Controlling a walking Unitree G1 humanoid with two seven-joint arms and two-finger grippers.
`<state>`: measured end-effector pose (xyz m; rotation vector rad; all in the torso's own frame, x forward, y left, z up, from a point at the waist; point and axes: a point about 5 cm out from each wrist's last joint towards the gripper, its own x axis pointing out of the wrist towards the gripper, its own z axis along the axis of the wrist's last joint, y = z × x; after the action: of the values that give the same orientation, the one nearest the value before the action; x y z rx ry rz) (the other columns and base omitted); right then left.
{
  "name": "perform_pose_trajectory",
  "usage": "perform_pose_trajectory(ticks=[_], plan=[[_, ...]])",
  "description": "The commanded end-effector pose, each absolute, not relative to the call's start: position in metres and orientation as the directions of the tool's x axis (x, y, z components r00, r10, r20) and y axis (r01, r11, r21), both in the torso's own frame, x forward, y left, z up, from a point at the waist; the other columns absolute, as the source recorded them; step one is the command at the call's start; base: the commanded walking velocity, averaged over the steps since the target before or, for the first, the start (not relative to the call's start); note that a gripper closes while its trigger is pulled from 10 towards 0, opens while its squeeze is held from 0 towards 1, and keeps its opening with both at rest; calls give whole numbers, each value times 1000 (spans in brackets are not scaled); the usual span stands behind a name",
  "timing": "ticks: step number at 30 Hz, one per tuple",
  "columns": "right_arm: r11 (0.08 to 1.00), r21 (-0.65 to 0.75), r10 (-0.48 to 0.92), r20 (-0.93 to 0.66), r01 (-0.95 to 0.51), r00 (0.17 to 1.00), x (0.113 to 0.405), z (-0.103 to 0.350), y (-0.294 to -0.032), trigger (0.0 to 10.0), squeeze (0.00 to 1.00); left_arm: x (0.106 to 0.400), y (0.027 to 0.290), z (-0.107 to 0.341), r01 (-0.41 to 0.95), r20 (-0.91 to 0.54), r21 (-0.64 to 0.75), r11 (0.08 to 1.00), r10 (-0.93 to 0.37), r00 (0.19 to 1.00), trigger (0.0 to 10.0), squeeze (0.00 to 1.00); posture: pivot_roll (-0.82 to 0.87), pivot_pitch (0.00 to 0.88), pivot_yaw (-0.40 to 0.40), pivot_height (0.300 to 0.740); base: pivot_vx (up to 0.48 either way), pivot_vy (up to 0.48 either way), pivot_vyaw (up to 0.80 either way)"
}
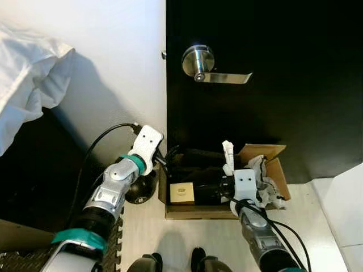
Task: Clean up the room
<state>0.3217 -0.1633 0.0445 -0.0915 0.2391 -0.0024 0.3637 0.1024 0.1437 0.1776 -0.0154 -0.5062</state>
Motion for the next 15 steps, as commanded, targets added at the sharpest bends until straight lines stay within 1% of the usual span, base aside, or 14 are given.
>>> perform_pose_trajectory(ticks=[1, 2, 4, 5, 7, 10, 11, 12, 13, 14, 15], plan=[[997, -80, -9, -265, -13, 964, 316, 35, -158, 10000, 0, 364, 103, 142, 470, -9, 110, 876, -472, 881, 10000, 0, 157, 286, 122, 740, 0, 0, 0], [997, -80, -9, -265, -13, 964, 316, 35, -158, 10000, 0, 364, 103, 142, 470, -9, 110, 876, -472, 881, 10000, 0, 157, 286, 122, 740, 0, 0, 0], [997, -78, -6, -261, -15, 965, 317, 36, -156, 10000, 0, 367, 101, 154, 451, 67, 88, 888, -457, 887, 10000, 0, 157, 286, 124, 740, 0, 0, 0], [997, -78, -6, -261, -15, 965, 317, 36, -156, 10000, 0, 367, 101, 154, 451, 67, 88, 888, -457, 887, 10000, 0, 157, 286, 124, 740, 0, 0, 0], [997, -79, -4, -262, -17, 965, 316, 35, -156, 10000, 0, 371, 101, 167, 425, 140, 49, 904, -427, 893, 10000, 0, 158, 286, 126, 740, 0, 0, 0], [997, -79, -3, -263, -19, 965, 315, 34, -155, 10000, 0, 373, 101, 172, 415, 168, 27, 910, -413, 895, 10000, 0, 159, 286, 127, 740, 0, 0, 0], [997, -78, 0, -270, -22, 963, 312, 30, -154, 10000, 0, 373, 101, 180, 423, 225, -54, 905, -402, 888, 10000, 0, 163, 284, 131, 740, 0, 0, 0], [997, -78, 0, -270, -22, 963, 312, 30, -154, 10000, 0, 373, 101, 180, 423, 225, -54, 905, -402, 888, 10000, 0, 163, 284, 131, 740, 0, 0, 0], [997, -77, 1, -273, -22, 962, 311, 29, -154, 10000, 0, 373, 101, 182, 432, 243, -83, 898, -402, 883, 10000, 0, 163, 284, 131, 740, 0, 0, 0], [997, -75, 1, -276, -22, 961, 309, 27, -153, 10000, 0, 372, 100, 183, 457, 257, -141, 878, -413, 874, 10000, 0, 165, 281, 132, 740, 0, 0, 0], [997, -75, 1, -276, -22, 961, 309, 27, -153, 10000, 0, 372, 100, 183, 457, 257, -141, 878, -413, 874, 10000, 0, 165, 281, 132, 740, 0, 0, 0]])
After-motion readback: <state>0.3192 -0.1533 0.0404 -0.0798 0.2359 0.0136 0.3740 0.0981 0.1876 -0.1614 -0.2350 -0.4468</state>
